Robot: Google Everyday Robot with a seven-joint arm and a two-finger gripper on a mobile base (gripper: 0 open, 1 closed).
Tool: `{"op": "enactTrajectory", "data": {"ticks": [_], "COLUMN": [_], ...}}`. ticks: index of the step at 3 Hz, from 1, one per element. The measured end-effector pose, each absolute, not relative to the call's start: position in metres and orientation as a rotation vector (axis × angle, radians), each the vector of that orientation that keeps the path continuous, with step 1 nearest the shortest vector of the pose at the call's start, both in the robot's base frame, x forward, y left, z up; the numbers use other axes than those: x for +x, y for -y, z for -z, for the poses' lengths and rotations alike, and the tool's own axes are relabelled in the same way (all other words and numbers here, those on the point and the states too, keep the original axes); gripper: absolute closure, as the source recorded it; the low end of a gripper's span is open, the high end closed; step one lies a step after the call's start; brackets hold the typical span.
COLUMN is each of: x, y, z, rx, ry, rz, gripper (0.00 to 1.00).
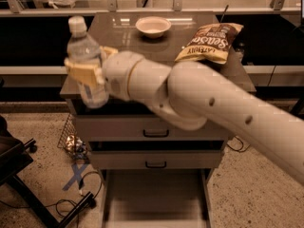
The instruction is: Place blue plastic bottle into bottom drawer
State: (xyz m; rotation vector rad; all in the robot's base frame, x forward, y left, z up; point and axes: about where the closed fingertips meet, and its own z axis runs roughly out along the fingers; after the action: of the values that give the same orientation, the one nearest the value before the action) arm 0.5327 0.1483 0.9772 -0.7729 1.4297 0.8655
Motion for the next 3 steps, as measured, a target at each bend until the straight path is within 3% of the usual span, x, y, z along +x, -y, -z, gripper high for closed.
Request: {"op": "enactTrajectory", "data": {"ticks": [1,3], "x": [0.477,0.467], "y": [-0.135,-0.106], "z": [-0.911,-0.88], "rx": [-0.802,-0.772], "ry": [-1.493,-1.557], "rz": [-0.926,-0.885], "gripper": [1.0,1.0]}}
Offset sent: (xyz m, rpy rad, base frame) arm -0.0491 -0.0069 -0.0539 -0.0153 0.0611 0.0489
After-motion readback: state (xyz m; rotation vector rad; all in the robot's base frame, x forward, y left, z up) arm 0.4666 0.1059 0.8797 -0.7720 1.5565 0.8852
